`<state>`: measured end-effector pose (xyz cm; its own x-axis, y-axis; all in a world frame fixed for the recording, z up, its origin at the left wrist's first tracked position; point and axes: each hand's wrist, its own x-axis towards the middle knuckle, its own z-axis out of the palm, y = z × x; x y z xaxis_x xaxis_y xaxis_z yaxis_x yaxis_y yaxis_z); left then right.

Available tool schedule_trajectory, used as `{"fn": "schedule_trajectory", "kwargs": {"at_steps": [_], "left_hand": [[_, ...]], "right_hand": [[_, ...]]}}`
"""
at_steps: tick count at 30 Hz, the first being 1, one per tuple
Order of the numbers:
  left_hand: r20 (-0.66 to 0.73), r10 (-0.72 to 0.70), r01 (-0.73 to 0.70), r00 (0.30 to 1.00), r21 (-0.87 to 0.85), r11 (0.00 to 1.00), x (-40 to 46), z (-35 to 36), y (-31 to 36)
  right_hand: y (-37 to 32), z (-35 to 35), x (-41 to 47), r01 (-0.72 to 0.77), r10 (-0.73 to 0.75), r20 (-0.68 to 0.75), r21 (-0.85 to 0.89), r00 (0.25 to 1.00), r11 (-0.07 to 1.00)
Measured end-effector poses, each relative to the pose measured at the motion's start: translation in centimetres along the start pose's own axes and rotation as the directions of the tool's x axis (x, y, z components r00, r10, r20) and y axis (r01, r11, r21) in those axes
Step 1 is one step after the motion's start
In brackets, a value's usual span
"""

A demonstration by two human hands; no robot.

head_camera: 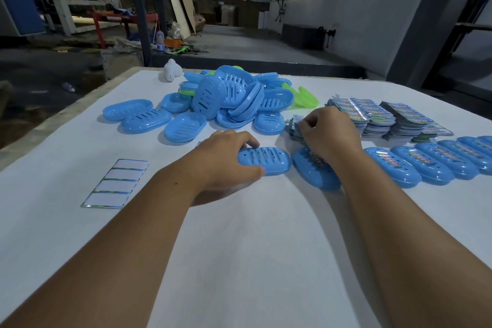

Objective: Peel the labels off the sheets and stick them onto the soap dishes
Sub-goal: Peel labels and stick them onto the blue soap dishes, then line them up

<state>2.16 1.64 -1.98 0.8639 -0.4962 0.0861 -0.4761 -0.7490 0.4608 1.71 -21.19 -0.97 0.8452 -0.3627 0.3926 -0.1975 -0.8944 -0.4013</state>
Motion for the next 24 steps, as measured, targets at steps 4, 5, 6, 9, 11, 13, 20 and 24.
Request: {"fn": "schedule_trajectory", "kwargs": {"at_steps": [4, 5, 6, 9, 11, 13, 20, 24], "left_hand": [[-0.001, 0.001, -0.001, 1.000, 0.002, 1.000, -0.03, -0.01, 0.04], [-0.002, 0.003, -0.003, 1.000, 0.001, 1.000, -0.04, 0.00, 0.05], [-0.004, 0.006, -0.006, 1.000, 0.001, 1.000, -0.06, 0.00, 0.05], [-0.005, 0.005, -0.005, 1.000, -0.006, 1.000, -0.10, 0.01, 0.06], [-0.010, 0.012, -0.012, 1.000, 0.005, 1.000, -0.10, 0.11, 0.11], [-0.023, 0.030, -0.030, 0.999, 0.017, 0.999, -0.12, 0.25, 0.18], [-0.073, 0.053, -0.051, 0.996, 0.024, 0.998, -0.13, 0.54, 0.40], [-0.166, 0.065, -0.067, 0.984, -0.005, 0.998, 0.08, 0.89, 0.63]], "right_hand": [[-0.08, 0.24, -0.20, 0.032, -0.033, 0.017, 0.035, 0.999, 0.999], [-0.08, 0.29, -0.17, 0.038, -0.039, 0.015, 0.031, 0.999, 0.999], [-0.05, 0.35, -0.10, 0.042, -0.042, 0.015, 0.019, 0.999, 0.999], [0.13, 0.43, 0.06, 0.050, -0.049, 0.045, -0.036, 0.998, 0.998], [0.23, 0.45, 0.04, 0.071, -0.066, 0.074, -0.064, 0.995, 0.995], [0.25, 0.42, 0.01, 0.079, -0.071, 0.108, -0.079, 0.992, 0.994], [0.29, 0.50, -0.04, 0.043, -0.038, 0.107, -0.052, 0.994, 0.998], [0.29, 0.47, -0.06, 0.042, -0.043, -0.014, -0.050, 0.999, 0.998]]}}
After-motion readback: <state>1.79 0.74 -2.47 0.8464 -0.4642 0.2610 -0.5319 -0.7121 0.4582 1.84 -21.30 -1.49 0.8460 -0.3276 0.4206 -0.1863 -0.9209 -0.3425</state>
